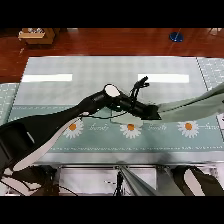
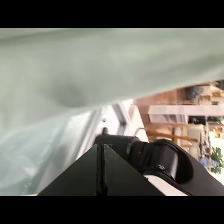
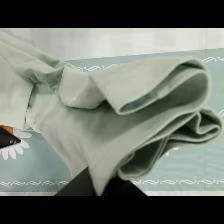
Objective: Fold the shirts.
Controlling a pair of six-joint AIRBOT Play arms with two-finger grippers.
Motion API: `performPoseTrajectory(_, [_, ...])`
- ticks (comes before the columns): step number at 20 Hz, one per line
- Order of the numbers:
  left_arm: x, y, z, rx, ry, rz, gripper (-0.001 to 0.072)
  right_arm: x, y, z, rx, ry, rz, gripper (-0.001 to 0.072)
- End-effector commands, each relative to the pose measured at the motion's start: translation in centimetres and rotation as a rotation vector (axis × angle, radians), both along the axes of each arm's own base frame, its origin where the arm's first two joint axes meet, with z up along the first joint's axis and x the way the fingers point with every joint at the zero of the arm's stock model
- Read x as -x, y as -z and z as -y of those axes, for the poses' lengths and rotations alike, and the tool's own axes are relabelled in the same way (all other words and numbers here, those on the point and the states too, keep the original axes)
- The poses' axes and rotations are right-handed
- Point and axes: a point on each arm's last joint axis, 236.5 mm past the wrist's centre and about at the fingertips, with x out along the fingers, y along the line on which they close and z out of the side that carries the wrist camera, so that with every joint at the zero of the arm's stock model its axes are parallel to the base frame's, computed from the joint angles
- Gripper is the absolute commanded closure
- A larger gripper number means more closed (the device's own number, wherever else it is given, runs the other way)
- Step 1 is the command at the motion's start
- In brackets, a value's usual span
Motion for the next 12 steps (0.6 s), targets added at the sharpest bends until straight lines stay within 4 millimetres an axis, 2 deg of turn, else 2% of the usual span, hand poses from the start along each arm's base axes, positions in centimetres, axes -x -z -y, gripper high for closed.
performPoseTrajectory(1, [-2.6,3.9,-0.1,-0.075,-0.105,-0.042,0.0681,-0.3,-0.2,-0.4,-0.014,-0.010,0.016,0.0686])
performPoseTrajectory(3, [-1.9,6.1,1.4,-0.066,-0.136,-0.128,0.0681,-0.4,-0.4,-1.0,-0.036,-0.025,0.024,0.0686])
performPoseTrajectory(6, [-0.6,8.0,4.4,-0.053,-0.133,-0.143,0.0681,-0.6,-0.8,-2.7,-0.096,-0.065,0.039,0.0686])
performPoseTrajectory(10, [3.8,8.2,8.7,-0.025,-0.024,-0.170,0.0681,-0.7,-1.0,-3.4,-0.122,-0.081,0.049,0.0686])
performPoseTrajectory(12, [4.6,7.8,9.5,-0.011,-0.002,-0.169,0.0681,-0.7,-1.0,-3.3,-0.118,-0.079,0.049,0.0686])
